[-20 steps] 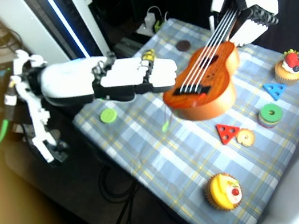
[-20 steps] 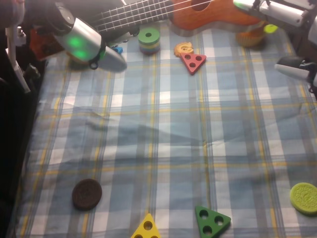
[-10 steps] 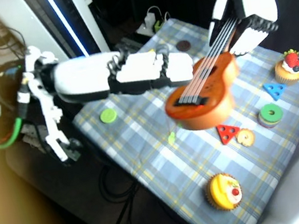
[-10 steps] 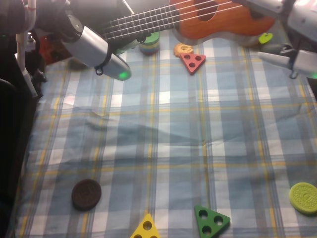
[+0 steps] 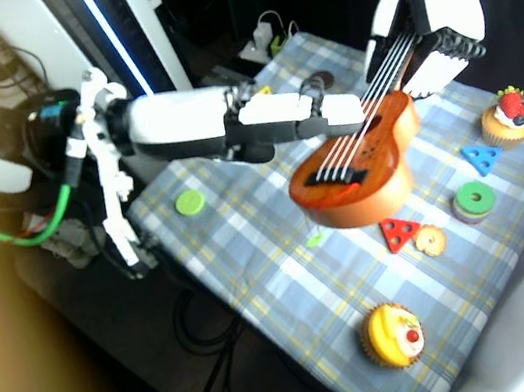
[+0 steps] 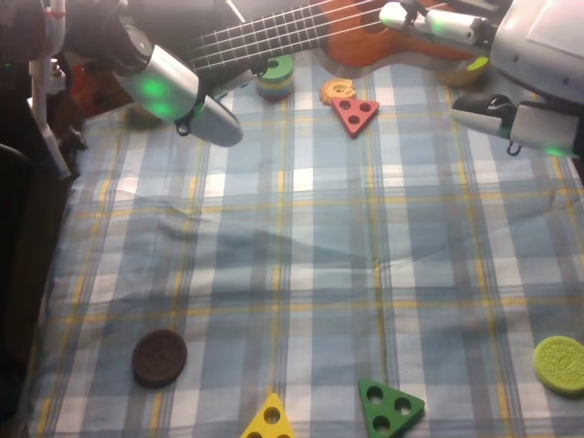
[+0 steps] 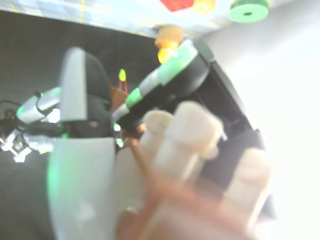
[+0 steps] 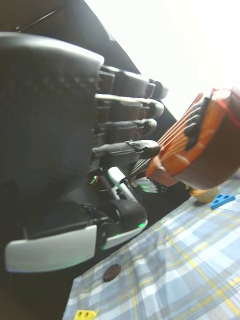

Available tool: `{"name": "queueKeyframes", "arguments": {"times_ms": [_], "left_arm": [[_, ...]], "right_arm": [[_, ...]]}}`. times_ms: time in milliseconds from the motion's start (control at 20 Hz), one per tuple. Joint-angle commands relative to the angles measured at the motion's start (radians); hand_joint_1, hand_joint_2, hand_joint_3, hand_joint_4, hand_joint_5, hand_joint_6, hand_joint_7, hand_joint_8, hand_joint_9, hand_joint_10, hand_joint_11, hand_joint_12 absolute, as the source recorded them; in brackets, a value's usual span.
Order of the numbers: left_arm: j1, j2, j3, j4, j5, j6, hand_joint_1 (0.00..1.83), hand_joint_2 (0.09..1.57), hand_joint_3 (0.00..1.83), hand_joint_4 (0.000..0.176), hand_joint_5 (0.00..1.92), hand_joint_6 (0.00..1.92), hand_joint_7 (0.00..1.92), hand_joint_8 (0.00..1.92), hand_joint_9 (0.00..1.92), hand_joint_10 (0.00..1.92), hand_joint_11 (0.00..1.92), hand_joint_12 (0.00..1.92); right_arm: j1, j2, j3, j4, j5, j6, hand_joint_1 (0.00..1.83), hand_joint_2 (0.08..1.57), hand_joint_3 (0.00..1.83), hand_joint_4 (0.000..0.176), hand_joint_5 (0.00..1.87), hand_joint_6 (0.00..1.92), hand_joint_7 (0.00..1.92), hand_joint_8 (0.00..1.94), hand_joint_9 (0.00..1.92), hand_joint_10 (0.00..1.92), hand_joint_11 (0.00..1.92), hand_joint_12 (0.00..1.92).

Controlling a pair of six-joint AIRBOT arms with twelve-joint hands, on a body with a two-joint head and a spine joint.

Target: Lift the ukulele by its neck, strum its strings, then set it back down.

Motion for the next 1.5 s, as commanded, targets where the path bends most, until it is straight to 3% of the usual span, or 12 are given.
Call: {"name": "queueKeyframes", "arguments": {"times_ms": [0, 350, 600, 750, 900, 950, 1050, 1100, 1150, 1200, 1400, 1450], "left_arm": [[-0.006, 0.0, 0.001, -0.051, 0.015, -0.013, 1.44, 1.16, 0.02, 0.0, 1.05, 1.92, 1.11, 1.92, 1.14, 1.92, 1.25, 1.92], [0.004, -0.003, -0.002, -0.052, 0.005, -0.013, 1.43, 1.17, 0.01, 0.0, 1.05, 1.92, 1.09, 1.92, 1.09, 1.92, 1.19, 1.92], [0.003, -0.003, -0.004, -0.068, 0.002, -0.003, 1.42, 1.16, 0.01, 0.0, 1.06, 1.92, 1.15, 1.92, 1.18, 1.92, 1.3, 1.92], [0.003, -0.001, -0.004, -0.099, 0.0, 0.018, 1.43, 1.16, 0.0, 0.0, 1.08, 1.92, 1.13, 1.92, 1.15, 1.92, 1.25, 1.92], [0.003, 0.002, -0.004, -0.099, 0.0, 0.021, 1.45, 1.15, 0.0, 0.0, 1.09, 1.92, 1.16, 1.92, 1.2, 1.92, 1.31, 1.92], [0.003, 0.003, -0.004, -0.1, 0.003, 0.021, 1.45, 1.15, 0.0, 0.0, 1.1, 1.92, 1.17, 1.92, 1.19, 1.92, 1.29, 1.92], [0.003, 0.003, -0.002, -0.1, 0.01, 0.022, 1.45, 1.16, 0.0, 0.0, 1.09, 1.92, 1.16, 1.92, 1.18, 1.92, 1.28, 1.92], [0.004, 0.003, -0.001, -0.1, 0.013, 0.022, 1.44, 1.16, 0.01, 0.0, 1.08, 1.92, 1.14, 1.92, 1.15, 1.92, 1.25, 1.92], [0.006, 0.003, 0.0, -0.1, 0.016, 0.022, 1.43, 1.17, 0.01, 0.0, 1.06, 1.92, 1.13, 1.92, 1.14, 1.92, 1.24, 1.92], [0.008, 0.003, 0.0, -0.1, 0.019, 0.022, 1.42, 1.17, 0.01, 0.0, 1.06, 1.92, 1.11, 1.92, 1.12, 1.92, 1.21, 1.92], [0.018, 0.004, 0.002, -0.101, 0.029, 0.022, 1.42, 1.16, 0.01, 0.0, 1.05, 1.92, 1.1, 1.92, 1.1, 1.92, 1.18, 1.92], [0.02, 0.004, 0.002, -0.102, 0.028, 0.022, 1.42, 1.16, 0.0, 0.0, 1.05, 1.92, 1.09, 1.92, 1.09, 1.92, 1.17, 1.92]], "right_arm": [[0.018, 0.002, 0.006, 0.004, 0.119, -0.011, 0.39, 1.37, 0.0, 0.0, 0.25, 0.09, 0.0, 0.0, 0.0, 0.0, 0.0, 0.0], [0.027, -0.001, 0.01, 0.026, 0.119, -0.037, 0.59, 1.34, 0.0, 0.0, 0.21, 0.06, 0.0, 0.0, 0.0, 0.0, 0.0, 0.0], [0.03, -0.01, 0.014, 0.037, 0.086, -0.063, 0.46, 1.36, 0.0, 0.0, 0.21, 0.06, 0.0, 0.0, 0.0, 0.0, 0.0, 0.0], [0.03, -0.023, 0.022, 0.037, 0.052, -0.066, 0.21, 1.38, 0.01, 0.0, 0.19, 0.06, 0.0, 0.0, 0.0, 0.0, 0.0, 0.0], [0.03, -0.024, 0.014, 0.033, 0.043, -0.066, 0.52, 1.38, 0.0, 0.0, 0.29, 0.1, 0.0, 0.0, 0.0, 0.0, 0.0, 0.0], [0.03, -0.024, 0.005, 0.033, 0.043, -0.066, 0.46, 1.38, 0.0, 0.0, 0.4, 0.16, 0.02, 0.01, 0.0, 0.0, 0.0, 0.0], [0.03, -0.011, -0.03, 0.008, 0.058, -0.066, 0.34, 1.39, 0.0, 0.0, 0.39, 0.7, 0.03, 0.0, 0.0, 0.0, 0.0, 0.0], [0.03, -0.011, -0.044, 0.003, 0.072, -0.066, 0.63, 1.39, 0.0, 0.139, 0.48, 1.48, 0.12, 0.02, 0.0, 0.0, 0.0, 0.0], [0.03, 0.004, -0.065, -0.016, 0.099, -0.057, 0.71, 1.38, 0.0, 0.169, 0.51, 1.63, 0.2, 0.03, 0.0, 0.0, 0.0, 0.0], [0.03, 0.019, -0.075, -0.035, 0.117, -0.036, 0.64, 1.41, 0.01, 0.175, 0.45, 1.75, 0.2, 0.02, 0.0, 0.0, 0.0, 0.0], [0.03, 0.079, -0.098, -0.092, 0.183, 0.068, 0.57, 1.46, 0.01, 0.176, 0.39, 1.85, 0.21, 0.01, 0.0, 0.0, 0.0, 0.0], [0.03, 0.091, -0.104, -0.092, 0.189, 0.068, 0.42, 1.36, 0.0, 0.034, 0.19, 1.34, 0.21, 0.0, 0.05, 0.02, 0.0, 0.0]]}}
